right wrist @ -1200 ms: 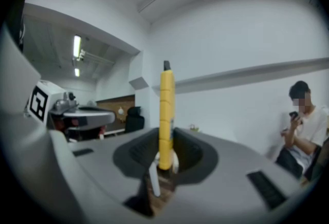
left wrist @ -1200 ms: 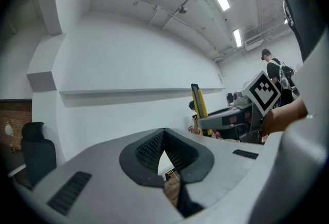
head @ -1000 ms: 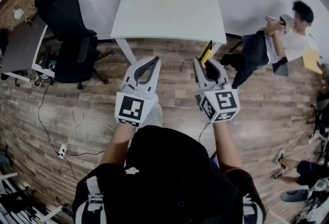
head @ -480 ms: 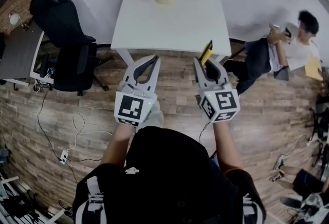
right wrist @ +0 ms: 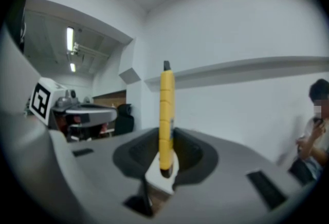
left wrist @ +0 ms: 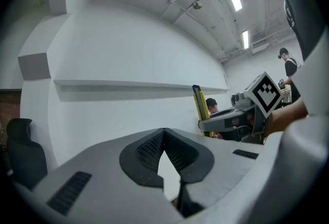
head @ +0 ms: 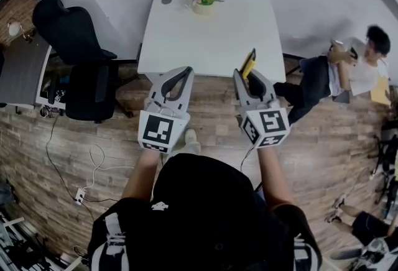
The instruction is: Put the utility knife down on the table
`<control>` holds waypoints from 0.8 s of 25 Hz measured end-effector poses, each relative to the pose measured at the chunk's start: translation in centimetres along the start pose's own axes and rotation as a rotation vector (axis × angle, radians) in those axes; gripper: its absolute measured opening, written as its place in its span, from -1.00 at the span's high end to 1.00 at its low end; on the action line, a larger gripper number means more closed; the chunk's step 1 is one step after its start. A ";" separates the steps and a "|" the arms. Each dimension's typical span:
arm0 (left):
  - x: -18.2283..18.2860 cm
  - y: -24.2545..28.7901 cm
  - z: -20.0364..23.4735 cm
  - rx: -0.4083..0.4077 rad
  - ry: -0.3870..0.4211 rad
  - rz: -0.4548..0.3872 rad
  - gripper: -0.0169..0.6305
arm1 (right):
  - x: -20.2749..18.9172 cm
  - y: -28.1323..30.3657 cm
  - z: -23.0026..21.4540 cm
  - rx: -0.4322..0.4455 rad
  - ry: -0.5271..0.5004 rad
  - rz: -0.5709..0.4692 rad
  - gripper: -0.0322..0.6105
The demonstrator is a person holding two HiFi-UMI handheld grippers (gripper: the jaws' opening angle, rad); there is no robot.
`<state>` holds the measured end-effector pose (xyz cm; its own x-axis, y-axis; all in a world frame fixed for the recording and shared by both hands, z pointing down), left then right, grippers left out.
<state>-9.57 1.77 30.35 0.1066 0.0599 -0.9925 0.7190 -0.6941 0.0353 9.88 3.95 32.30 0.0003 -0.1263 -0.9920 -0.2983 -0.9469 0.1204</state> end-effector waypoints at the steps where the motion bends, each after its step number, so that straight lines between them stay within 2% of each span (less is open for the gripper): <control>1: 0.0 0.4 0.7 -0.002 -0.002 0.000 0.91 | 0.2 0.7 -0.1 -0.002 0.000 0.000 0.58; 14: -1.6 5.4 8.3 -0.043 -0.010 0.002 0.91 | 0.4 9.0 -0.7 -0.038 0.001 0.032 0.58; 20: -2.8 6.2 10.8 -0.046 -0.046 0.016 0.91 | -0.1 11.6 -0.2 -0.045 0.004 0.048 0.58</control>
<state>-12.79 -10.45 32.05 0.0873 0.0157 -0.9961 0.7487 -0.6606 0.0552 6.63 -7.11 33.77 -0.0087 -0.1730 -0.9849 -0.2553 -0.9519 0.1694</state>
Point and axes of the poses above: the fingertips, and each gripper's own axes: y forward along the fingers, z to its left, x out of its top, the point moved 7 cm from there along -y, backward along the fingers, and after that the axes turned 2 degrees about -x, right-handed, at the moved point
